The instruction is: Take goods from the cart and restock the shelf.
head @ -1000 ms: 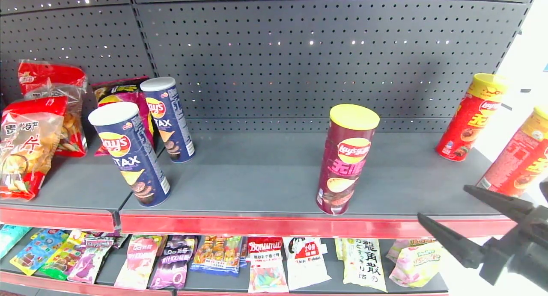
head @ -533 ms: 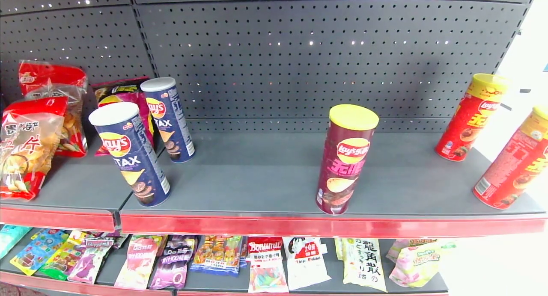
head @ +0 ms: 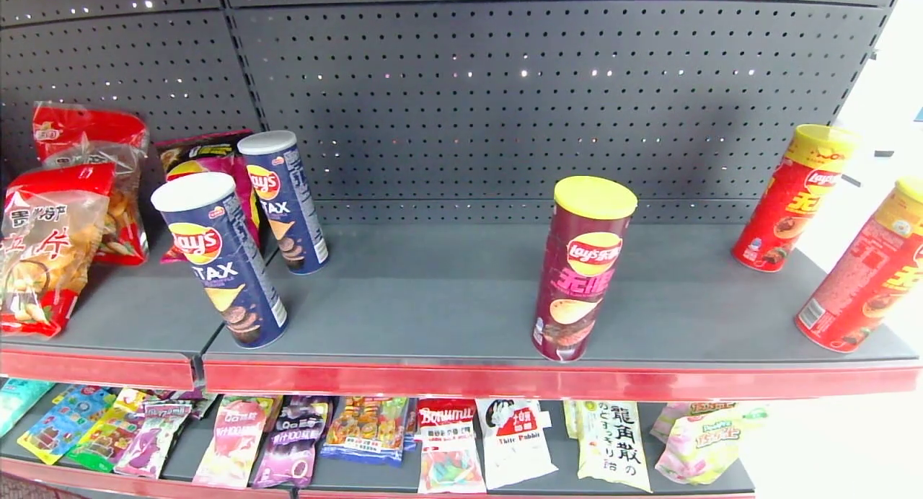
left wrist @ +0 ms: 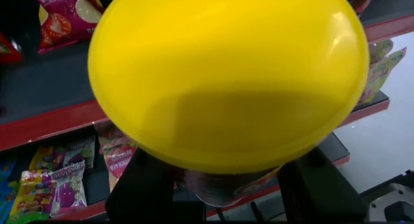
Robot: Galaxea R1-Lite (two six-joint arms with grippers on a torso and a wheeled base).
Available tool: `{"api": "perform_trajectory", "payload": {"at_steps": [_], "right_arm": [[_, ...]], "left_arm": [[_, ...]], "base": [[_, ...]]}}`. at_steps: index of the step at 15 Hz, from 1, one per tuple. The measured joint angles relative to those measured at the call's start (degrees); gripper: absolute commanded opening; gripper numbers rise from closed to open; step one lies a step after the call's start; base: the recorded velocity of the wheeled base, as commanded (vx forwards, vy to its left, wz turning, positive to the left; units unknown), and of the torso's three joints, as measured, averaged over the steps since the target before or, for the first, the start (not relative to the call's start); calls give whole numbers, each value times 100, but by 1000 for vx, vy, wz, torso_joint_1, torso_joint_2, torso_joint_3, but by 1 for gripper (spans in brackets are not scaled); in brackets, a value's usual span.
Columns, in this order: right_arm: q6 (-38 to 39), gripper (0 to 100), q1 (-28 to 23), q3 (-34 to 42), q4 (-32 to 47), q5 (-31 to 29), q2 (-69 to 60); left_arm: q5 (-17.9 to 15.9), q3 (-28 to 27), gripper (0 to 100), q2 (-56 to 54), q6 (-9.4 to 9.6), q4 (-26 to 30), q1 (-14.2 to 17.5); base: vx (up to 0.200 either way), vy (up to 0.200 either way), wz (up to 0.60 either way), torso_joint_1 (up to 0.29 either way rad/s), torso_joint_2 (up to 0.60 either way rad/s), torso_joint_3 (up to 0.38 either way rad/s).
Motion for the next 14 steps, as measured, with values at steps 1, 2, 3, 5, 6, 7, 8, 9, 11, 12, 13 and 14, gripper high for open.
{"api": "perform_trajectory", "payload": {"at_steps": [1, 2, 3, 5, 6, 7, 8, 9, 11, 12, 13, 14], "right_arm": [[143, 100, 0, 127, -82, 45, -21], [169, 100, 0, 210, -93, 63, -34], [167, 100, -2, 238, -106, 59, -45], [180, 100, -5, 267, -101, 72, -56], [197, 100, -5, 273, -101, 72, -59], [206, 100, -5, 278, -99, 67, -59], [206, 100, -5, 279, -106, 74, -61], [205, 100, -5, 286, -106, 77, -59], [208, 100, 2, 289, -106, 74, -59], [208, 100, 0, 289, -107, 74, -59], [206, 100, -5, 289, -107, 77, -59], [208, 100, -5, 289, -106, 88, -59]], "left_arm": [[2, 4, 0, -13, -80, 0, 2], [9, 9, 0, -29, -99, 0, 4], [6, 11, 0, -40, -102, 5, 4], [2, 11, 0, -49, -99, 2, 4], [2, 11, 0, -49, -99, 2, 6], [2, 11, 0, -49, -99, 2, 6], [5, 11, 0, -51, -96, 0, 11], [5, 9, 0, -52, -96, 0, 4], [5, -20, 0, -49, -96, -5, 13], [11, -29, 0, -55, -99, -5, 11], [17, -33, 0, -60, -99, -2, 6], [17, -40, 0, -63, -101, -2, 6]], "base": [[0, 0, 0, 0, 0, 0], [0, 0, 0, 0, 0, 0], [0, 0, 0, 0, 0, 0], [0, 0, 0, 0, 0, 0], [0, 0, -600, 2, 2, 2], [0, 0, -600, 7, -7, -2], [0, 0, -600, -2, -7, 2], [0, 0, -600, 7, 7, 7], [0, 0, -600, 14, 2, 0], [0, 0, -600, 7, 7, 2], [0, 0, 0, 0, 0, 0], [0, 0, 0, 0, 0, 0]]}}
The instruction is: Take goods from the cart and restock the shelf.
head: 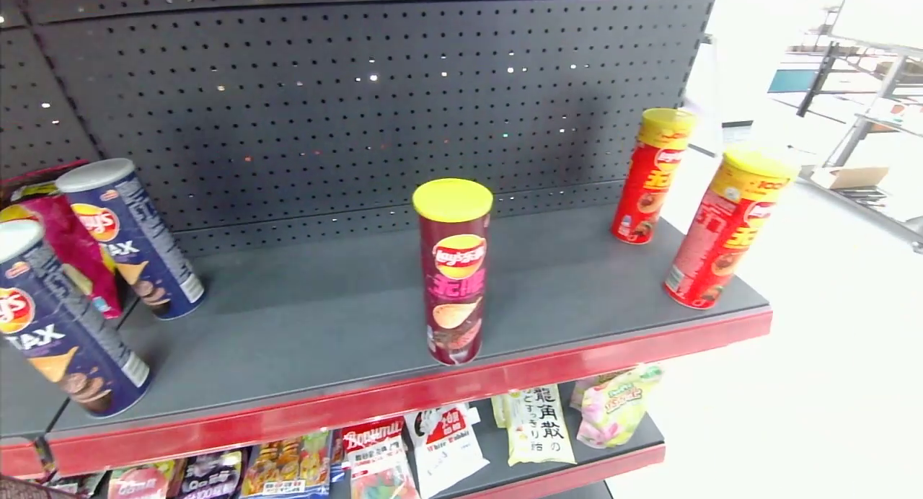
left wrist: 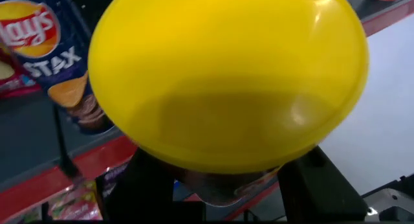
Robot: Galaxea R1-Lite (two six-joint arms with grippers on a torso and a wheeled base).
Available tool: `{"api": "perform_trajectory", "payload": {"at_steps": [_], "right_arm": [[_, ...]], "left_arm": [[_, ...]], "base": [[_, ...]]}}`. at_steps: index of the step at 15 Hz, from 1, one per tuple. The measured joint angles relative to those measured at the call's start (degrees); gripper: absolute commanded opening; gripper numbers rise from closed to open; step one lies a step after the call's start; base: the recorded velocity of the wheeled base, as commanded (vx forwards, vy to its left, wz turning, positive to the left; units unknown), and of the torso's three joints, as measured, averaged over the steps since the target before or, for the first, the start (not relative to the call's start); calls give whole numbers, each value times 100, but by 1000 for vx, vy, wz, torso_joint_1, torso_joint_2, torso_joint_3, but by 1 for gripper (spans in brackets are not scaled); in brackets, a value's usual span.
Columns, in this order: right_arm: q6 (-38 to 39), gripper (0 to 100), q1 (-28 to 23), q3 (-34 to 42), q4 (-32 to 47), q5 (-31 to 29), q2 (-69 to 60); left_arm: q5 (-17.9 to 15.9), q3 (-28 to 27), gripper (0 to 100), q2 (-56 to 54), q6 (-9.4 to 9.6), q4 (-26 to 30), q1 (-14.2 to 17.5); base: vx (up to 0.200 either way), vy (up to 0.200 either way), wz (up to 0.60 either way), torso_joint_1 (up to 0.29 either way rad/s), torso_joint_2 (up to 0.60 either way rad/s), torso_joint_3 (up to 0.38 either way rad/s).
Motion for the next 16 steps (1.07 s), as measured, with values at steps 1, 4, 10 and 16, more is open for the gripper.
{"api": "perform_trajectory", "payload": {"at_steps": [1, 4, 10, 16], "right_arm": [[29, 100, 0, 0, -4, 17, 0], [77, 100, -2, 17, -77, 263, 2], [249, 100, 0, 369, -567, 805, 5], [244, 100, -859, 408, -569, 825, -6]], "left_arm": [[0, -4, 0, 2, 2, 2, 0], [-1, -48, 0, 30, 2, -162, -2], [-26, -43, 0, 234, 5, -406, -2], [-22, -69, 0, 332, 2, -406, 2]], "base": [[0, 0, 0, 0, 0, 0], [0, 0, 0, 0, 0, 0], [0, 0, 0, 0, 0, 0], [0, 0, 0, 0, 0, 0]]}}
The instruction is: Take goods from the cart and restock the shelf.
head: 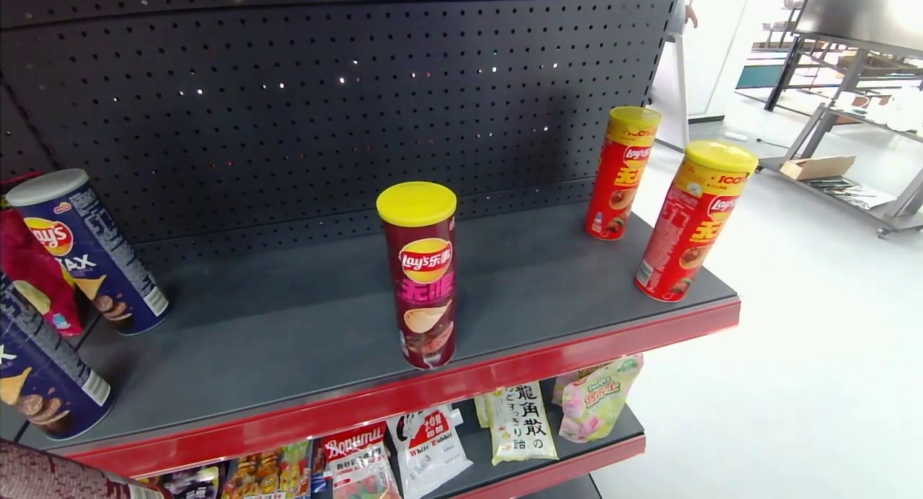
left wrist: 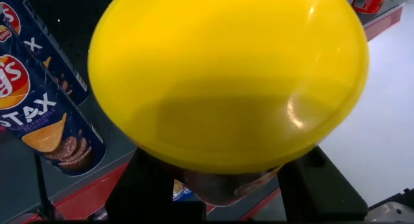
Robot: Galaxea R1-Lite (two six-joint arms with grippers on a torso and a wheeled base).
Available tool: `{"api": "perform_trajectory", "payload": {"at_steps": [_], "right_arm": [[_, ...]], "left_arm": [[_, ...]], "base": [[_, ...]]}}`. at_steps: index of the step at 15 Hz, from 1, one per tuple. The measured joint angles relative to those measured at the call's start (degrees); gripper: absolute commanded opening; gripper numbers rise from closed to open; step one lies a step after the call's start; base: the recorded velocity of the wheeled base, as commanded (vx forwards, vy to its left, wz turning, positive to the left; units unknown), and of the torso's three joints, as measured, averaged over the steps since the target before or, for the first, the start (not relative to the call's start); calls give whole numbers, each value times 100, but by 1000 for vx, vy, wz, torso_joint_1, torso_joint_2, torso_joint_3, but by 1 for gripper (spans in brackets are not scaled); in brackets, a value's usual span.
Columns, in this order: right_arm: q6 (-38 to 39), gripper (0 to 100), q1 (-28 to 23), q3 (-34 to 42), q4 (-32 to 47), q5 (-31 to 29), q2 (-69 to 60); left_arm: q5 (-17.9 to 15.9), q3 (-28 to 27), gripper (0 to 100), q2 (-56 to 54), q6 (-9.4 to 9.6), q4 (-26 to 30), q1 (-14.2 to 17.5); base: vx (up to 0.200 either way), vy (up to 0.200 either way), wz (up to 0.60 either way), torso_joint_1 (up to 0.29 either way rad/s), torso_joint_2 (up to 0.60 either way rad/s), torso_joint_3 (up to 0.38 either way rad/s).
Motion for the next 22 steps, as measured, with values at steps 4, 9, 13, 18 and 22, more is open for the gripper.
{"api": "perform_trajectory", "payload": {"at_steps": [4, 9, 13, 18, 22], "right_arm": [[13, 100, 115, 2, -1, -21, -366], [35, 100, 121, 2, -1, -23, -503], [38, 100, 123, 2, -1, -23, -514], [38, 100, 121, 2, -1, -28, -521], [38, 100, 126, 2, -1, -23, -523]], "left_arm": [[-4, 20, 0, 5, 2, 1, 0], [-41, 41, 0, 40, 2, 1, -2], [-101, 6, 0, 413, 0, -410, -2], [-143, 9, 0, 1913, -9, -1949, -2], [-239, -160, 0, 3029, -20, -2610, -168]], "base": [[0, 0, 0, 0, 0, 0], [0, 0, 0, 0, 0, 0], [0, 0, 0, 0, 0, 0], [0, 0, 0, 0, 0, 0], [0, 0, 0, 0, 0, 0]]}}
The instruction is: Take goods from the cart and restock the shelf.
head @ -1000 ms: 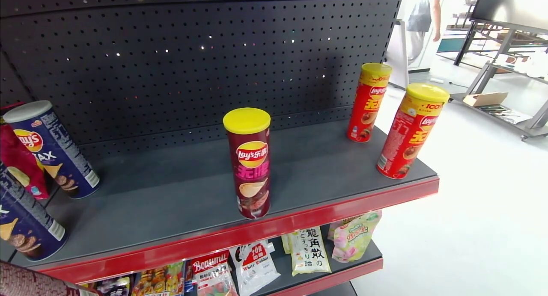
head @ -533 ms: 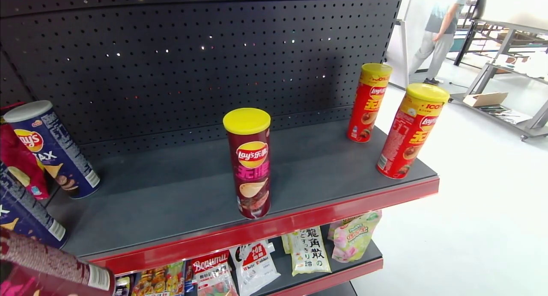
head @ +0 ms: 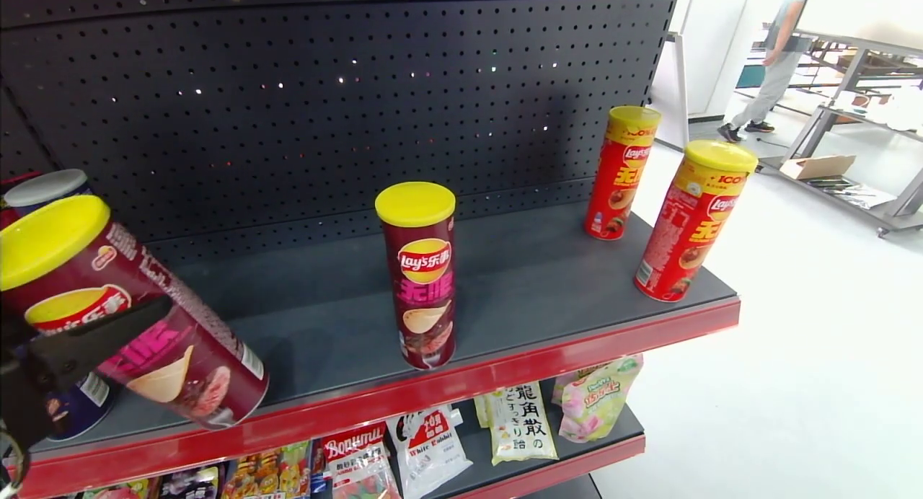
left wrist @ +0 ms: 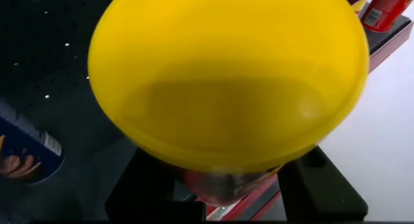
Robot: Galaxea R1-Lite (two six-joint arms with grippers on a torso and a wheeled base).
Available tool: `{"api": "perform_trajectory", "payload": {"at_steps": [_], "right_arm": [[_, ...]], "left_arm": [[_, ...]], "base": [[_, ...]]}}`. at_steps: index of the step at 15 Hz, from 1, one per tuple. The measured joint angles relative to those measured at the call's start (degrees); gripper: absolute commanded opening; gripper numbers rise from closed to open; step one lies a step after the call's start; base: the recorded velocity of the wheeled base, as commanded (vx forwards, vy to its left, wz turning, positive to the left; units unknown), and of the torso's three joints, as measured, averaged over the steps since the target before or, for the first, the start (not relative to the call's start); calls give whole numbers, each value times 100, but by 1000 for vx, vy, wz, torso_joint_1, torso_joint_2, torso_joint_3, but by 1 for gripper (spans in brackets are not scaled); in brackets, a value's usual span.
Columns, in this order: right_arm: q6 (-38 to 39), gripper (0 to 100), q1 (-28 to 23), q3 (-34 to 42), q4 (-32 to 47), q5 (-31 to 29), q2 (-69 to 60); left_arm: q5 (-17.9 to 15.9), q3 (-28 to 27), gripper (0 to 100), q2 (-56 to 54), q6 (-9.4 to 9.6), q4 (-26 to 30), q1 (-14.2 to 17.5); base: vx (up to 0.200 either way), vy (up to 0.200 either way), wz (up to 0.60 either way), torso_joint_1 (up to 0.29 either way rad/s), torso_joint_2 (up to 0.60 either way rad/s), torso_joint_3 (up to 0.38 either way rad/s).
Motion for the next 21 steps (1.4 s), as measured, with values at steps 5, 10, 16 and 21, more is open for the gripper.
{"api": "perform_trajectory", "payload": {"at_steps": [5, 10, 16, 21], "right_arm": [[0, 100, -5, 0, 0, 0, 0], [0, 100, 0, 0, -2, -2, 0], [2, 100, -5, 0, 0, -5, 0], [0, 100, -5, 0, 0, -2, 0]], "left_arm": [[24, -835, 0, 1237, -216, -550, -527], [52, -2170, 0, 2803, -252, -651, -744], [24, -3449, 0, 4350, -241, -794, -766], [-282, -3746, 0, 5054, 82, -980, -777]], "base": [[0, 0, 0, 0, 0, 0], [0, 0, 0, 0, 0, 0], [0, 0, 0, 0, 0, 0], [0, 0, 0, 0, 0, 0]]}}
